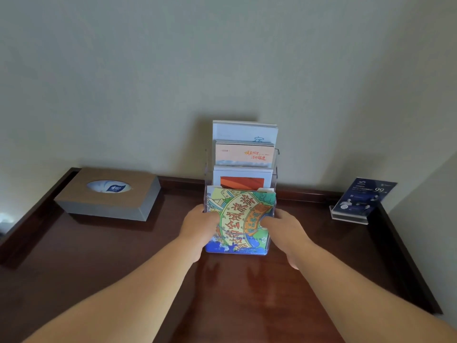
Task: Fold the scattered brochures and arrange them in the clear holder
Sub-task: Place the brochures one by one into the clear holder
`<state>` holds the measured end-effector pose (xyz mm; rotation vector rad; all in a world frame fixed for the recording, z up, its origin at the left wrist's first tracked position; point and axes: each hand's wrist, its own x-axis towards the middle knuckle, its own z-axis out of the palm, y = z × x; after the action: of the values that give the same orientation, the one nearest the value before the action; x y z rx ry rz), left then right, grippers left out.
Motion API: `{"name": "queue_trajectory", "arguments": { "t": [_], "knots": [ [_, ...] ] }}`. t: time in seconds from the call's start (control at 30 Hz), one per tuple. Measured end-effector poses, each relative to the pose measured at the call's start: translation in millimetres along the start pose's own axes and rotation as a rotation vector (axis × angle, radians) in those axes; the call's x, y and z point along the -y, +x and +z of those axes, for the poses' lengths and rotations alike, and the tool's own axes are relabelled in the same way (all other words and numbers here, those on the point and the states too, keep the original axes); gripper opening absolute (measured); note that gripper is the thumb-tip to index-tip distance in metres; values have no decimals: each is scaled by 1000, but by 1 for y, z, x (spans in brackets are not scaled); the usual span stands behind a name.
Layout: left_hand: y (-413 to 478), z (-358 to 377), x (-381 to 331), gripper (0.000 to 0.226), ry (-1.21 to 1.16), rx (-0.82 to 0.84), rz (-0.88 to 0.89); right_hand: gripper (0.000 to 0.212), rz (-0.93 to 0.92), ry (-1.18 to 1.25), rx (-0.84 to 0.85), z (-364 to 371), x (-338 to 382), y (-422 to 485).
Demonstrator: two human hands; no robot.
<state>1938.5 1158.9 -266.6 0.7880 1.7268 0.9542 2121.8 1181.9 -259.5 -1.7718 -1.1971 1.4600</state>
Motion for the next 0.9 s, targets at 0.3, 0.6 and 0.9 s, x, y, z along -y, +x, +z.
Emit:
{"name": "queue_trajectory", "arguments": {
  "t": [0.3,0.6,0.9],
  "knots": [
    [41,5,-16,27,26,42,16,19,-13,-18,-15,3,13,28],
    [58,5,-21,25,64,50,29,14,-26,-68,-41,8,17,45],
    [64,7,-18,28,78,44,32,17,-18,-120,-52,6,20,55]
  ]
}}
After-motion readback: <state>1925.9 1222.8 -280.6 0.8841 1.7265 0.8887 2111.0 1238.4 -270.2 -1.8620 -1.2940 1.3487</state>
